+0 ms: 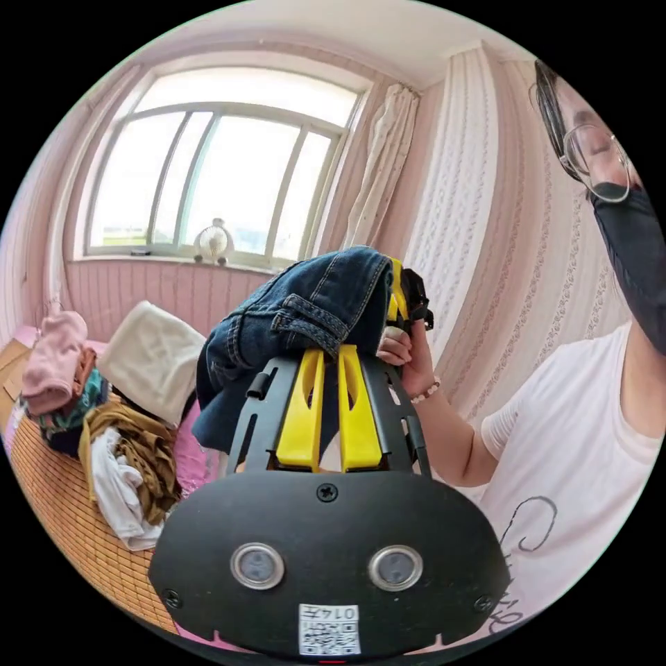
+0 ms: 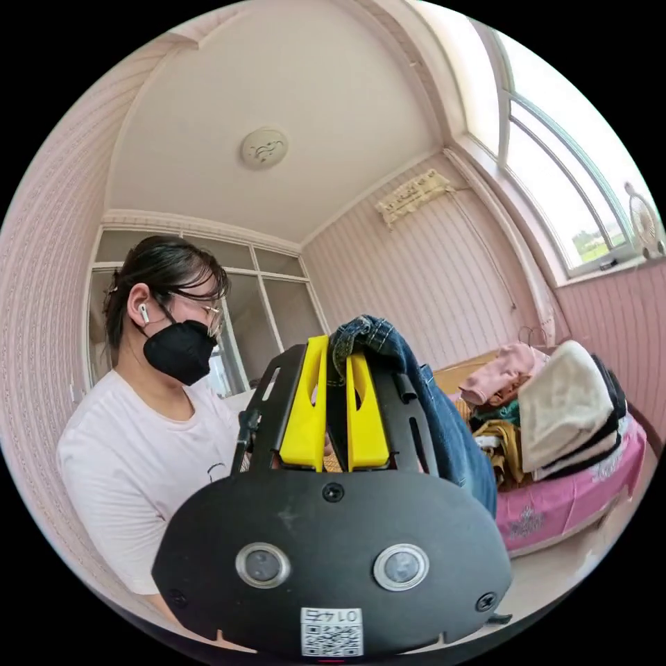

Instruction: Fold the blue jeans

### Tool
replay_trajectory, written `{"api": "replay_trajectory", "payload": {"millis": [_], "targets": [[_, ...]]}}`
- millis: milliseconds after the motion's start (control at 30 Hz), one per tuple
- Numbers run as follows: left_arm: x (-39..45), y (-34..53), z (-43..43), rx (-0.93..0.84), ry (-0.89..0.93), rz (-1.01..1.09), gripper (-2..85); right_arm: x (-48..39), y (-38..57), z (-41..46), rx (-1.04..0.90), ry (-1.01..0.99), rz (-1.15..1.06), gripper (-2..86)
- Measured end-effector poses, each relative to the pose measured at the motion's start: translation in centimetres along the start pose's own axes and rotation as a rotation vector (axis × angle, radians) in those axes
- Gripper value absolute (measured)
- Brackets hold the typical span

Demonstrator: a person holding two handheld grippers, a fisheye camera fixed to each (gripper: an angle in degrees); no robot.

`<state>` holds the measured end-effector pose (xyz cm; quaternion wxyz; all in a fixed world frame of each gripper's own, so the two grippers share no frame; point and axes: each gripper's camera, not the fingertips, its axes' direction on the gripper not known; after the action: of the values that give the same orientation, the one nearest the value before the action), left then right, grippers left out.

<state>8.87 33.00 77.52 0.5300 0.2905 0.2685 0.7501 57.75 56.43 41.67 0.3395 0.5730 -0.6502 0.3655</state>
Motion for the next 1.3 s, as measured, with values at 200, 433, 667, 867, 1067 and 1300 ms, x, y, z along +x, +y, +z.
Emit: {"api": "replay_trajectory", "payload": {"millis": [200, 433, 667, 867, 1067, 1300], "targets": [[9.0, -6.7, -23.8, 0.348, -0.264, 0.112, 2.2, -13.0, -12.4, 22.4, -0.174, -0.329, -0.322, 2.9], [19.1, -7.5, -54.6, 0.657, -0.862, 0.045, 2.0, -30.4, -17.5, 58.4, -0.446, -0.791, -0.423, 4.6], [19.1, 8.1, -74.4, 0.483, -1.41, -0.672, 1.6, -39.3, 5.7, 96.0, -1.02, -0.828, -0.169, 8.2], [17.3, 30.9, -80.2, 0.368, -1.413, -1.478, -0.5, -30.9, 29.4, 104.7, -1.444, -0.543, 0.072, 9.7], [19.2, 30.9, -80.3, 0.255, -1.453, -1.422, 6.4, -19.5, 38.4, 97.0, -1.604, -0.048, 0.166, 16.4], [15.1, 25.4, -82.7, 0.166, -1.626, -1.369, 16.2, -18.6, 39.7, 91.9, -1.577, 0.349, -0.068, 6.5]]}}
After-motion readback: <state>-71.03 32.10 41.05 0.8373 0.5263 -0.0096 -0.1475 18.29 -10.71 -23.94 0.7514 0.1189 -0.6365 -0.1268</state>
